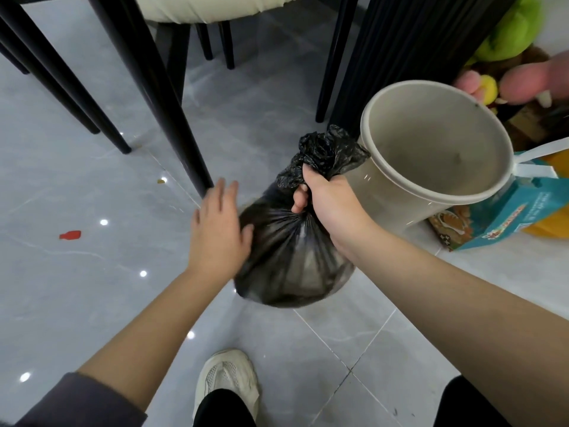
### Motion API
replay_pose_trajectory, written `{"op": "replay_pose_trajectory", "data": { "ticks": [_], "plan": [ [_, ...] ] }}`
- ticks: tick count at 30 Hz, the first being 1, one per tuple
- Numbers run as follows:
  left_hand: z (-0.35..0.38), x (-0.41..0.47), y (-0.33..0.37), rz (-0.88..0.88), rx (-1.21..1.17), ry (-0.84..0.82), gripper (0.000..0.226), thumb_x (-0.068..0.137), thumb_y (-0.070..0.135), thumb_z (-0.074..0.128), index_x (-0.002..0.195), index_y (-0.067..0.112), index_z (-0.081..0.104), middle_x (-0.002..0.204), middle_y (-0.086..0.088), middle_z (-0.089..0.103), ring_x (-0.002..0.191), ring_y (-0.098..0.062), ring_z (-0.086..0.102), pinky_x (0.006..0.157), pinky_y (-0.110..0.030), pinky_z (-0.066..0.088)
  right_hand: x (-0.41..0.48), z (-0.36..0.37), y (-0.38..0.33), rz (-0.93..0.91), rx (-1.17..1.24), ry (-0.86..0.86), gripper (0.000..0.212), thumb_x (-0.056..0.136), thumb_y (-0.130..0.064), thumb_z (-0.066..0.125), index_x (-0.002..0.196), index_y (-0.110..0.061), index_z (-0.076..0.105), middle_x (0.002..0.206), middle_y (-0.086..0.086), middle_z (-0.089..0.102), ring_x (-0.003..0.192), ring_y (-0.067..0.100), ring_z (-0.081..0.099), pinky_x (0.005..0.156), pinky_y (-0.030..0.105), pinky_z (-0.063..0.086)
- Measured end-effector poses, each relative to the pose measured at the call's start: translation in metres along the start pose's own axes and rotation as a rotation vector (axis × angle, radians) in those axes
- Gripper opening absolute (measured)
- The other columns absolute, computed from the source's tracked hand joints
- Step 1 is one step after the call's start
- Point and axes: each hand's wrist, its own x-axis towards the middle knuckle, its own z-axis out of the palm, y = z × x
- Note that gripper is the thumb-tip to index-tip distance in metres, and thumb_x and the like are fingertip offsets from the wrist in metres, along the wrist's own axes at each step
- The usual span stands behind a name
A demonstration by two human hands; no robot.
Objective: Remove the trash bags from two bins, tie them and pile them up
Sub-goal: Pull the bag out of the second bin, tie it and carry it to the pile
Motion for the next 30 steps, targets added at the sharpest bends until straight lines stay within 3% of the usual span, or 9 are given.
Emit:
{"op": "replay_pose_trajectory", "data": {
  "ticks": [3, 7, 10, 13, 19, 22, 25, 27, 30],
  "plan": [
    [-0.004, 0.003, 0.001, 0.046, -0.133, -0.060, 0.086, 0.079, 0.056, 0.057, 0.146, 0.011, 0.025, 0.153, -0.010, 0.028, 0.141, -0.025, 0.027, 0.114, -0.042, 0.026, 0.002, 0.002, 0.002, -0.036, -0.059, 0.002, 0.042, 0.096, -0.030, 0.047, 0.057, -0.015, 0.045, 0.044, -0.004, 0.051, 0.052, 0.017, 0.051, 0.077, 0.035, 0.045],
    [0.000, 0.000, 0.007, 0.071, -0.138, -0.065, 0.071, 0.085, 0.031, 0.061, 0.145, 0.016, 0.026, 0.147, -0.004, 0.036, 0.129, -0.027, 0.043, 0.102, -0.043, 0.042, -0.001, 0.000, 0.004, -0.056, -0.112, 0.004, 0.044, 0.096, -0.028, 0.047, 0.055, -0.013, 0.049, 0.049, 0.000, 0.056, 0.060, 0.018, 0.057, 0.092, 0.034, 0.045],
    [-0.005, 0.006, 0.008, 0.096, -0.197, -0.087, 0.079, 0.083, 0.042, 0.065, 0.146, 0.016, 0.024, 0.150, -0.002, 0.033, 0.135, -0.021, 0.036, 0.105, -0.036, 0.036, 0.002, -0.002, 0.003, -0.087, -0.115, 0.021, 0.045, 0.095, -0.028, 0.047, 0.053, -0.014, 0.053, 0.050, 0.001, 0.058, 0.066, 0.020, 0.060, 0.099, 0.042, 0.043],
    [-0.003, 0.010, 0.006, 0.138, -0.105, -0.142, 0.091, 0.075, 0.047, 0.071, 0.146, 0.019, 0.023, 0.150, -0.001, 0.031, 0.134, -0.023, 0.036, 0.106, -0.043, 0.038, 0.008, -0.006, 0.006, -0.103, -0.171, 0.037, 0.048, 0.093, -0.033, 0.047, 0.049, -0.016, 0.055, 0.052, 0.000, 0.062, 0.070, 0.021, 0.061, 0.098, 0.043, 0.044],
    [-0.009, 0.009, 0.010, 0.090, -0.118, -0.034, 0.062, 0.087, 0.017, 0.056, 0.142, 0.018, 0.029, 0.143, 0.000, 0.039, 0.110, -0.028, 0.055, 0.081, -0.042, 0.050, 0.009, -0.007, 0.013, -0.174, -0.194, 0.013, 0.052, 0.094, -0.031, 0.047, 0.045, -0.017, 0.055, 0.048, -0.001, 0.060, 0.074, 0.025, 0.067, 0.094, 0.039, 0.047],
    [-0.015, 0.003, 0.014, 0.113, -0.174, -0.022, 0.060, 0.087, 0.017, 0.056, 0.141, 0.019, 0.032, 0.141, 0.002, 0.040, 0.117, -0.023, 0.051, 0.080, -0.032, 0.046, 0.017, -0.008, 0.021, -0.226, -0.255, -0.048, 0.054, 0.092, -0.034, 0.046, 0.040, -0.019, 0.043, 0.042, -0.002, 0.043, 0.053, 0.027, 0.049, 0.069, 0.045, 0.045],
    [-0.025, 0.002, 0.018, 0.154, -0.255, 0.004, 0.060, 0.088, 0.020, 0.057, 0.141, 0.022, 0.031, 0.137, 0.004, 0.040, 0.119, -0.015, 0.049, 0.084, -0.026, 0.042, 0.023, -0.012, 0.027, -0.211, -0.371, -0.068, 0.046, 0.090, -0.038, 0.047, 0.048, -0.023, 0.037, 0.050, 0.002, 0.032, 0.053, 0.024, 0.030, 0.057, 0.041, 0.030],
    [-0.033, 0.001, 0.022, 0.238, -0.297, -0.001, 0.065, 0.087, 0.022, 0.059, 0.144, 0.024, 0.026, 0.141, 0.006, 0.036, 0.124, -0.010, 0.045, 0.090, -0.028, 0.045, 0.021, -0.016, 0.026, -0.235, -0.534, -0.075, 0.041, 0.095, -0.032, 0.046, 0.058, -0.014, 0.048, 0.057, 0.010, 0.048, 0.057, 0.029, 0.043, 0.058, 0.040, 0.037],
    [-0.040, 0.004, 0.026, 0.398, -0.203, -0.040, 0.084, 0.082, 0.023, 0.066, 0.149, 0.028, 0.014, 0.155, 0.006, 0.017, 0.131, -0.015, 0.040, 0.095, -0.030, 0.046, 0.019, -0.016, 0.025, -0.301, -0.695, -0.101, 0.032, 0.095, -0.031, 0.046, 0.091, -0.005, 0.065, 0.089, 0.016, 0.068, 0.086, 0.031, 0.062, 0.080, 0.043, 0.051]
  ]
}}
